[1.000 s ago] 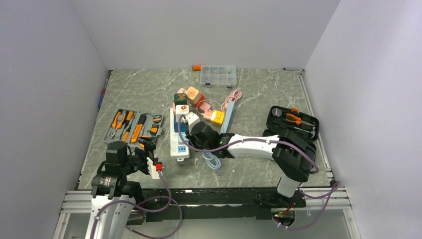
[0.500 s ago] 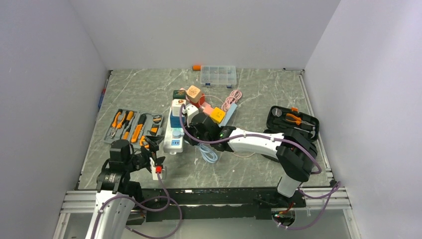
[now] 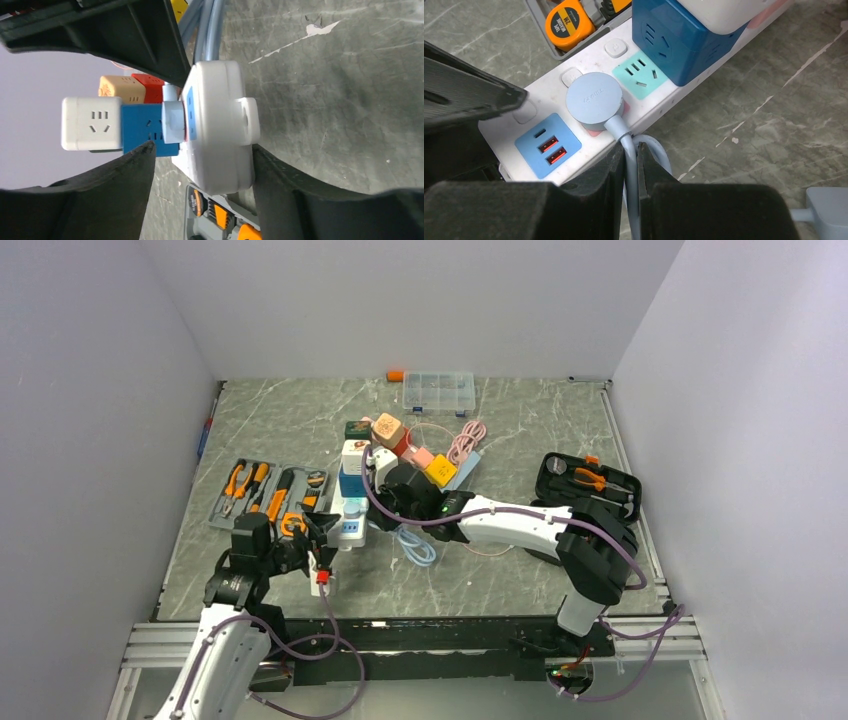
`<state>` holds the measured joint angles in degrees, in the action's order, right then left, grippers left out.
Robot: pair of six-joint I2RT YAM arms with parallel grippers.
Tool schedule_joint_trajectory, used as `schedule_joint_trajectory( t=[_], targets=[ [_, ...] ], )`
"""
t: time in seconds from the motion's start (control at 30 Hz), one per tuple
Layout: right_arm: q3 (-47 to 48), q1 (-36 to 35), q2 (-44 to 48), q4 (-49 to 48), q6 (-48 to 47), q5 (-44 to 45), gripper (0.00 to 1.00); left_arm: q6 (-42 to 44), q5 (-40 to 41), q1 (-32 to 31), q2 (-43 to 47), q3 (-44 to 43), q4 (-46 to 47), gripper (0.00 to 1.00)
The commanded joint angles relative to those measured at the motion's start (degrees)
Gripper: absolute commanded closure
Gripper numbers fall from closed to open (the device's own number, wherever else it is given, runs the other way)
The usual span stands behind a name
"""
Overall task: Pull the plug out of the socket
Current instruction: Remove the plug from the socket.
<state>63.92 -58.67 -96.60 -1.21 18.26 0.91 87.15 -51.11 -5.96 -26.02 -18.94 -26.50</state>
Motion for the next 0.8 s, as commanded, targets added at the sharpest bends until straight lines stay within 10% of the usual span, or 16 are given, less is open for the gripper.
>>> schedule_joint_trajectory(
  t=[0.0,0.33,0.77],
  targets=[
    [3.53,-0.22,4.49,-8.80,2.04,-3.20,1.00,-0.86,-0.53,-0.53,-3.03,1.62,11.27,0.36],
    [0.61,0.00,3.81,-7.67,0.32,-2.67,0.94,-3.02,0.05,-1.65,-2.84,2.21,16.64,0.77],
    [-1.88,-1.87,1.07,-6.27,-10.56,9.08,0.42,1.02,0.33,-2.08,-2.44,0.64,10.02,0.82]
  ],
)
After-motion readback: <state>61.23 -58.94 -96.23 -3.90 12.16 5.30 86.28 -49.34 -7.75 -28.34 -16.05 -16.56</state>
